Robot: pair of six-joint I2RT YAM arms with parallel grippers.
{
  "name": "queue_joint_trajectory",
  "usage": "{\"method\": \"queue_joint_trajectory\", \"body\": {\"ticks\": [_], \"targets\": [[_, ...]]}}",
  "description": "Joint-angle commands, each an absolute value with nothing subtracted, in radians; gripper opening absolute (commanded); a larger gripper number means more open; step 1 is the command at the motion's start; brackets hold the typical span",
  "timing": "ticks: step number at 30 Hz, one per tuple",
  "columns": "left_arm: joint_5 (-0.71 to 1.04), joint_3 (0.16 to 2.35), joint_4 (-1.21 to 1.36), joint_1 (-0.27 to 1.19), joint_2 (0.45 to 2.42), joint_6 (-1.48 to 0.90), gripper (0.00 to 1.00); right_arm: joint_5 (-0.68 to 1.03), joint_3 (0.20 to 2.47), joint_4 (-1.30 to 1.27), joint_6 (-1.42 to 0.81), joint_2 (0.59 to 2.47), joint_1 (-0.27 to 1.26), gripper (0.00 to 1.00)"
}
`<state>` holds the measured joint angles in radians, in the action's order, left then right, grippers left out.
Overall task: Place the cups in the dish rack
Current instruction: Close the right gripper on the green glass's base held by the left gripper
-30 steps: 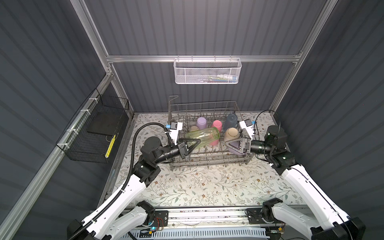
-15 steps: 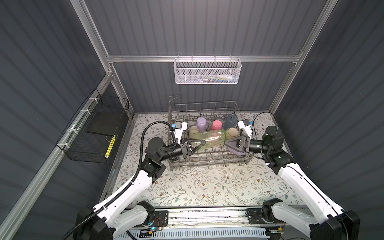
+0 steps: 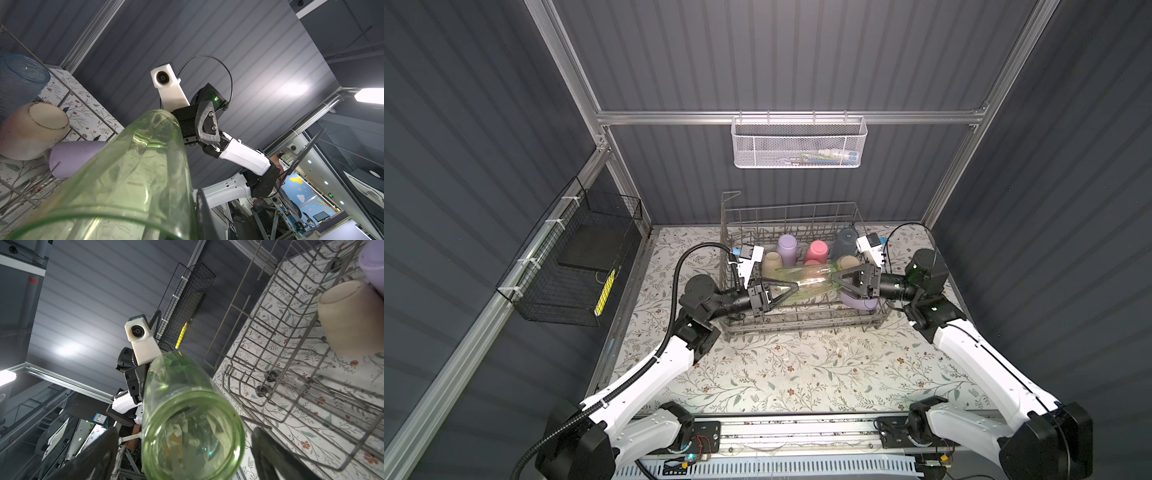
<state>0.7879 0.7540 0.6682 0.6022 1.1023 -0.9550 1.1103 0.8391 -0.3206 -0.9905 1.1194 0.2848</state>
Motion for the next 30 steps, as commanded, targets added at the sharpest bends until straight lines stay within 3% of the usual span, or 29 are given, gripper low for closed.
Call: {"method": "queue_joint_trajectory", "body": {"ticks": [1, 22, 30], "targets": [[0.820, 0.755, 0.754, 0.603, 1.111, -0.966, 0.00, 1.144, 0.848, -0.406, -1.031, 1.150, 0.297, 0.98], [0.853, 0.761, 0.773, 0.603, 1.151, -0.971, 0.00, 1.128, 0.876, -0.461, -1.057, 1.204, 0.347, 0.87], [0.852, 0.755, 0.769, 0.603, 1.149, -0.964, 0.00, 1.116, 0.874, -0.468, -1.058, 1.214, 0.359, 0.76]]}}
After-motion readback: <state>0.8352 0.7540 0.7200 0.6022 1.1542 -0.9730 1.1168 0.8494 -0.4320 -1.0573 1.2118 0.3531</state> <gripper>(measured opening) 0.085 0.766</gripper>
